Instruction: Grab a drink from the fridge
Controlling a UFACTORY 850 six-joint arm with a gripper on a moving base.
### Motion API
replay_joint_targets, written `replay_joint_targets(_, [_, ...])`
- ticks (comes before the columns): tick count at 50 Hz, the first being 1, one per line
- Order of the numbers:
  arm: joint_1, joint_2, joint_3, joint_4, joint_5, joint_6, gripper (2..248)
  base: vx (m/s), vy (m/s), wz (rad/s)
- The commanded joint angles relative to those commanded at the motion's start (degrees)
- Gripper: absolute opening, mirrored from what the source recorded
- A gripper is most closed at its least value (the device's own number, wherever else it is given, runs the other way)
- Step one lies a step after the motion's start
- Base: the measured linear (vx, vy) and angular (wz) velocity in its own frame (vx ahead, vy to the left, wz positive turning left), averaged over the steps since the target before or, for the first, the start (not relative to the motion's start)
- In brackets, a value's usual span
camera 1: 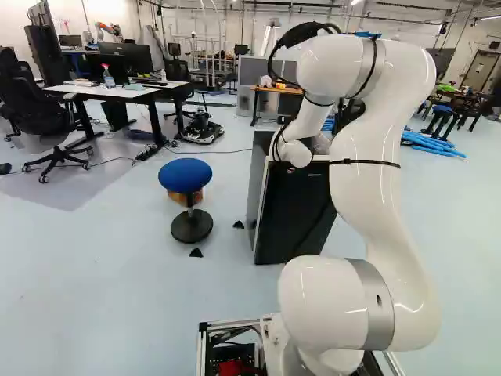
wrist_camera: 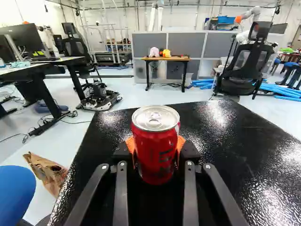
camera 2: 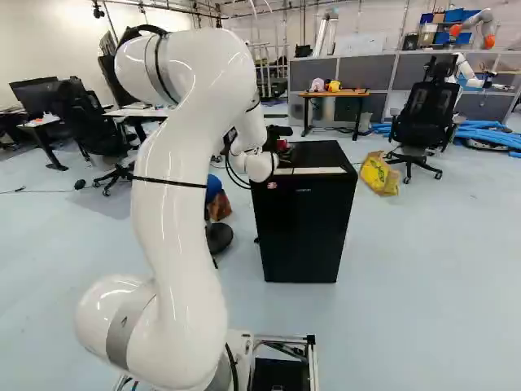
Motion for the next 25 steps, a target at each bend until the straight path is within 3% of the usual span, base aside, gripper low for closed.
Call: replay_joint_targets(25, [0.0, 2.0, 0.3, 0.0, 0.0, 0.0, 100, 0.000, 0.000, 0.000])
